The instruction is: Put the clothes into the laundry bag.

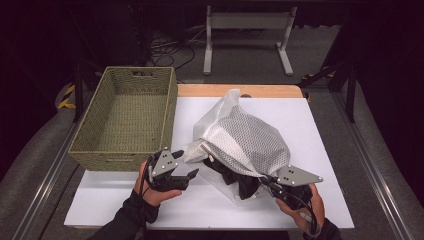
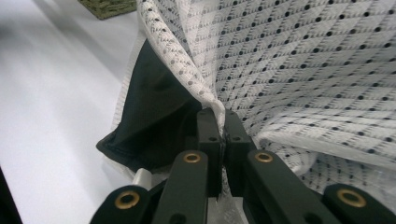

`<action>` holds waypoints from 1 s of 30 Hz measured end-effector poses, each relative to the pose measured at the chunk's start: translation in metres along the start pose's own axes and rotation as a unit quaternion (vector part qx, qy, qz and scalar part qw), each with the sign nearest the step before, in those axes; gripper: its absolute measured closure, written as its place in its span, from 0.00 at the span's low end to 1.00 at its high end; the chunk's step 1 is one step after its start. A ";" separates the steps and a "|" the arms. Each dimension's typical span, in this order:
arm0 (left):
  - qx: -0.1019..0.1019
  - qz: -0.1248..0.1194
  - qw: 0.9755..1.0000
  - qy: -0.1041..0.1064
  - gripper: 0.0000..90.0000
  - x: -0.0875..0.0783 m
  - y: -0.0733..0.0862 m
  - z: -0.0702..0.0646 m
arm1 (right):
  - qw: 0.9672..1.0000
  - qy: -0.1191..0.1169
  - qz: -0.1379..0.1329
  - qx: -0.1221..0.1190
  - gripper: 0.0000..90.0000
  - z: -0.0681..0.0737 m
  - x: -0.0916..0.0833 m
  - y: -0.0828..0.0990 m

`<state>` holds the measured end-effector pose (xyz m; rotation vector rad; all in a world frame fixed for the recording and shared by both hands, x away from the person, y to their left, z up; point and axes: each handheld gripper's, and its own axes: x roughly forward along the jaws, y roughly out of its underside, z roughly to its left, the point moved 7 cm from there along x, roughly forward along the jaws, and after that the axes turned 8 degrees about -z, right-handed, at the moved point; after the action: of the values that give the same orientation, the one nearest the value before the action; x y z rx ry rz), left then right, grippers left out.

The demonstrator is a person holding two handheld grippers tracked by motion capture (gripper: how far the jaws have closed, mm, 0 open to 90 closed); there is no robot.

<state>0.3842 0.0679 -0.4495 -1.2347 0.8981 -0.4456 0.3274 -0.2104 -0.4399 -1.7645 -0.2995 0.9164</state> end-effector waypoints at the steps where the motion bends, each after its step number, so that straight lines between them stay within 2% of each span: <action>1: -0.001 -0.005 1.000 -0.002 0.28 0.004 -0.001 0.001 | 1.000 -0.001 -0.002 0.001 0.99 -0.001 -0.001 -0.001; 2: -0.010 -0.007 1.000 0.000 0.29 0.010 -0.002 -0.001 | 1.000 0.001 -0.003 0.001 0.99 -0.002 -0.002 -0.001; 3: -0.006 -0.001 1.000 -0.016 0.30 0.018 -0.001 0.000 | 1.000 0.001 -0.006 0.006 0.99 -0.003 -0.004 -0.002; 4: -0.002 0.005 1.000 -0.023 0.32 0.024 -0.001 -0.002 | 1.000 -0.001 -0.011 0.012 0.99 -0.004 -0.007 -0.003; 5: 0.008 0.015 1.000 -0.019 0.32 0.031 -0.001 -0.004 | 1.000 0.002 -0.015 0.009 0.99 -0.005 -0.009 -0.005; 6: 0.008 0.015 1.000 -0.019 0.32 0.031 -0.001 -0.004 | 1.000 0.002 -0.015 0.009 0.99 -0.005 -0.009 -0.005; 7: 0.012 0.021 0.999 -0.021 0.39 0.036 -0.001 -0.003 | 1.000 0.005 -0.024 0.009 0.99 -0.006 -0.015 -0.008; 8: 0.010 0.020 1.000 -0.015 0.39 0.039 -0.001 -0.004 | 1.000 0.005 -0.024 0.009 0.99 -0.006 -0.015 -0.008; 9: 0.012 0.028 1.000 0.004 0.53 0.042 -0.001 -0.005 | 1.000 0.005 -0.028 0.010 0.99 -0.006 -0.017 -0.009; 11: 0.026 0.030 0.999 0.021 0.95 0.041 0.000 -0.005 | 0.999 0.007 -0.035 0.012 0.99 -0.007 -0.020 -0.011; 12: 0.025 0.040 0.998 0.029 0.98 0.038 0.002 -0.005 | 0.999 0.005 -0.037 0.014 0.99 -0.007 -0.020 -0.012; 14: 0.029 0.042 0.998 0.029 0.98 0.025 0.001 -0.005 | 0.999 0.003 -0.039 0.016 0.99 -0.006 -0.019 -0.011; 15: 0.025 0.041 0.998 0.036 0.98 0.015 0.001 -0.005 | 0.999 -0.002 -0.041 0.015 0.99 -0.005 -0.018 -0.012; 17: 0.016 0.034 0.998 0.041 0.98 -0.006 -0.001 -0.007 | 0.999 -0.002 -0.045 0.007 0.99 -0.001 -0.015 -0.014; 18: 0.004 0.032 0.998 0.045 0.98 -0.017 0.000 -0.008 | 0.999 -0.003 -0.051 0.003 0.99 0.002 -0.013 -0.018; 21: -0.002 0.029 0.999 0.042 0.98 -0.049 0.004 -0.013 | 0.998 -0.014 -0.057 -0.022 0.99 0.016 -0.007 -0.028; 23: -0.010 0.017 0.999 0.046 0.98 -0.070 0.002 -0.017 | 0.998 -0.020 -0.061 -0.029 0.99 0.023 -0.005 -0.034; 26: 0.001 0.007 0.999 0.039 0.98 -0.099 -0.002 -0.024 | 0.997 -0.035 -0.061 -0.036 0.99 0.034 -0.001 -0.042; 28: -0.003 0.028 0.999 0.043 0.98 -0.111 0.006 -0.025 | 0.997 -0.045 -0.057 -0.042 0.99 0.041 0.005 -0.046; 30: -0.007 0.038 0.999 0.030 0.98 -0.115 0.019 -0.020 | 0.996 -0.054 -0.047 -0.052 0.99 0.048 0.012 -0.046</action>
<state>0.2972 0.1452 -0.4287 -1.2008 0.9970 -0.4174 0.3120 -0.1513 -0.4102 -1.7826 -0.5048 0.9445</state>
